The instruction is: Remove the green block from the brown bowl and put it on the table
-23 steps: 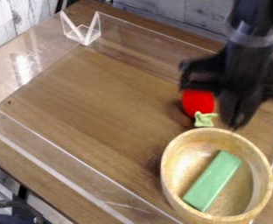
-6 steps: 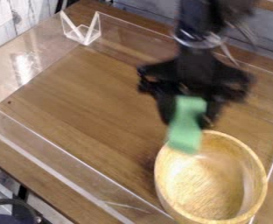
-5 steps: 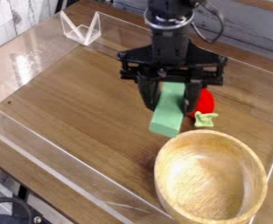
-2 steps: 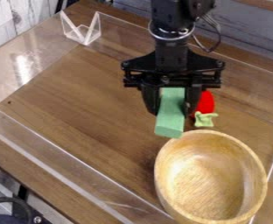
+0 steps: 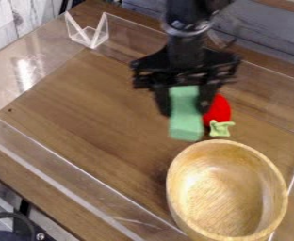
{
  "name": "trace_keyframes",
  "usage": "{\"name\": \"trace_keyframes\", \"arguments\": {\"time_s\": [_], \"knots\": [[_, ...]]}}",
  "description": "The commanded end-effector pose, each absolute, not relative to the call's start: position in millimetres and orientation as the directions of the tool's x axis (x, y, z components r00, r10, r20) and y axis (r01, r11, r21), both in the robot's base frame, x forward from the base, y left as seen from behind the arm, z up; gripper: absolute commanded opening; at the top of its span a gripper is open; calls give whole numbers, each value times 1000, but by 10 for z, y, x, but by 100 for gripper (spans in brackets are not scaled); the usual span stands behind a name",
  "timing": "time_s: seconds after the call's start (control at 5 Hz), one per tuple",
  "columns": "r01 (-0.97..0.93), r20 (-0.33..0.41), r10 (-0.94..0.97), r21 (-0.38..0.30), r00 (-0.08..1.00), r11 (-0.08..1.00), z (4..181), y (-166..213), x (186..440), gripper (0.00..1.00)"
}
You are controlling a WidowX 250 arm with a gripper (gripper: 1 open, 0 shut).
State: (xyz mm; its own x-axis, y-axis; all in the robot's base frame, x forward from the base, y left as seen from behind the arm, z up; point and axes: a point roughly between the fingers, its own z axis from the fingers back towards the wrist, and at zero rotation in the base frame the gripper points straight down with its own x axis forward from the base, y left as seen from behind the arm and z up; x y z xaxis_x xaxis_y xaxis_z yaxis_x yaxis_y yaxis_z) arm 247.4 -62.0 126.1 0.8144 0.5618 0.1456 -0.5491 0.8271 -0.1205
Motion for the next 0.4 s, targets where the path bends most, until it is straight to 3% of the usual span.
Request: {"name": "trace_keyframes", "arguments": {"time_s": [0.0,0.2], "knots": [[-592,167,613,-161,772,789,1445,-952,2538,0],[-555,144,578,-173,803,814,1486,-1257,2538,0]]}}
